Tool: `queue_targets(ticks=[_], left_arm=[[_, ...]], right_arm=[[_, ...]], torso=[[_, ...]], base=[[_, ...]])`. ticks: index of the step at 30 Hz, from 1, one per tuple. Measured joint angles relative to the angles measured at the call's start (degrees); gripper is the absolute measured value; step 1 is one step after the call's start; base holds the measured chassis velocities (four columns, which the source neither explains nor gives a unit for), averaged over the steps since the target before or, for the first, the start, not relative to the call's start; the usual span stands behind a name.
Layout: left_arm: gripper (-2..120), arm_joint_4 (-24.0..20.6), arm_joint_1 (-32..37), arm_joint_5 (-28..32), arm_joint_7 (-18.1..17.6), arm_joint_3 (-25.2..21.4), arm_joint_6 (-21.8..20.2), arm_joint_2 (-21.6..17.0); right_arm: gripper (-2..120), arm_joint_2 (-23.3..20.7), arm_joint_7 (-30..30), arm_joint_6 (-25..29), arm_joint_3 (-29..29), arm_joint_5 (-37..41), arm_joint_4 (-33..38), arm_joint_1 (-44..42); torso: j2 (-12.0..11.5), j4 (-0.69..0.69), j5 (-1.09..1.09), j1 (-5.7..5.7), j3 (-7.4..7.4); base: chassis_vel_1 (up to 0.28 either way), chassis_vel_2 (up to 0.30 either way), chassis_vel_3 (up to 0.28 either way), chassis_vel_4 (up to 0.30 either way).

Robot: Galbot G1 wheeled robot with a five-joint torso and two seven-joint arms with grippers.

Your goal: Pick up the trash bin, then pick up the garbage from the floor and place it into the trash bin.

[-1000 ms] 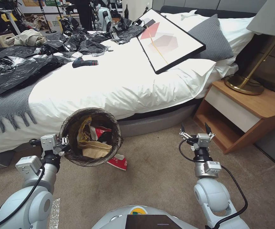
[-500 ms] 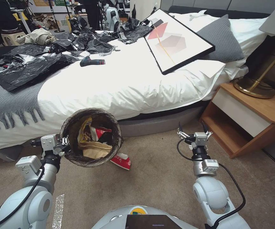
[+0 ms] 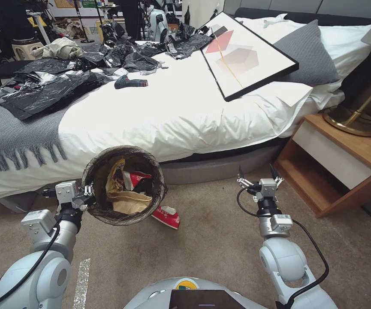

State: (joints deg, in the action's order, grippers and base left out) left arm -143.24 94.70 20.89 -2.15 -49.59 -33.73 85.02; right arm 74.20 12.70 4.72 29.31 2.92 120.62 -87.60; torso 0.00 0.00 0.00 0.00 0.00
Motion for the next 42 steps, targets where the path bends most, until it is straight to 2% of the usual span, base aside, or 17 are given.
queue_targets(ticks=[17, 42], left_arm=[[0, 0.00, -0.48, 0.41, -0.10, -0.48, -0.15, 0.14], [0, 0.00, -0.71, 0.97, -0.07, -1.23, -0.15, -0.02]], right_arm=[[100, 0.64, 0.01, 0.37, -0.22, -0.37, -1.04, 0.08], [100, 0.80, -0.17, 0.83, -0.50, -0.79, -1.51, -0.40]], torso=[[0.00, 0.00, 0.00, 0.00, 0.00], [0.00, 0.00, 0.00, 0.00, 0.00]], base=[[0.008, 0.012, 0.011, 0.011], [0.069, 0.069, 0.065, 0.063]])
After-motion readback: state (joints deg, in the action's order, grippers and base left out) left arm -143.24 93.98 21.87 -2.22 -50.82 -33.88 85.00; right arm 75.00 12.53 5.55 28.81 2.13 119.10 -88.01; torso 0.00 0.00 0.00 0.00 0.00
